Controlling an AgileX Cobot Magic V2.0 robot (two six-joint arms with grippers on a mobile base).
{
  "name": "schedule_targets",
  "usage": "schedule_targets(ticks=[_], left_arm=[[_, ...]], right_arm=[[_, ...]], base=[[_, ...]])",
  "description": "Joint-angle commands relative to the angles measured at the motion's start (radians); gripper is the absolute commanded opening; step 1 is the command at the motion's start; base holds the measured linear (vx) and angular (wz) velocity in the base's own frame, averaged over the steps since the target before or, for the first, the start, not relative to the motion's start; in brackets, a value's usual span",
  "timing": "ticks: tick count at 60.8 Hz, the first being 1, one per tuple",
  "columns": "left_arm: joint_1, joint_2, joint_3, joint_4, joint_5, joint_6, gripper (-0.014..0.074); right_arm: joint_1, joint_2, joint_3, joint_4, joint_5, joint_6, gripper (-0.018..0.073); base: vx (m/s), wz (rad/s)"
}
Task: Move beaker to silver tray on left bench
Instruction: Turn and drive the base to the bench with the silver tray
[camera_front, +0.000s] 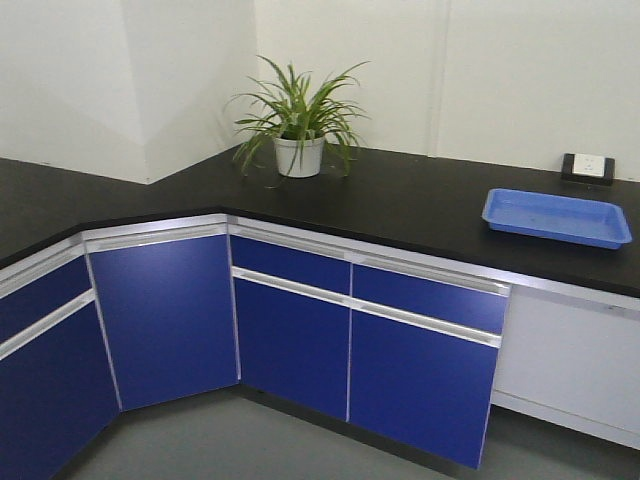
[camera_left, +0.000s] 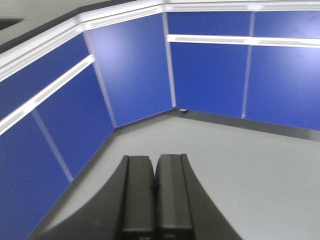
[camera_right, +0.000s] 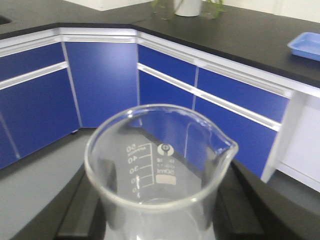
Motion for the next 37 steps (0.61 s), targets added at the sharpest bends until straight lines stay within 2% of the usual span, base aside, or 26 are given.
schedule_targets(ticks=[1,37], left_arm=[[-0.006,-0.007,0.02,-0.003,-0.075,-0.002,0.0001],[-0.006,-0.007,0.02,-0.003,-0.075,-0.002,0.0001]], right_arm=[[-0.006,0.001,-0.033,-0.022,-0.074,-0.006,-0.0011],[-0.006,0.001,-0.033,-0.022,-0.074,-0.006,-0.0011]], base=[[-0.2,0.4],[-0.12,0.51]])
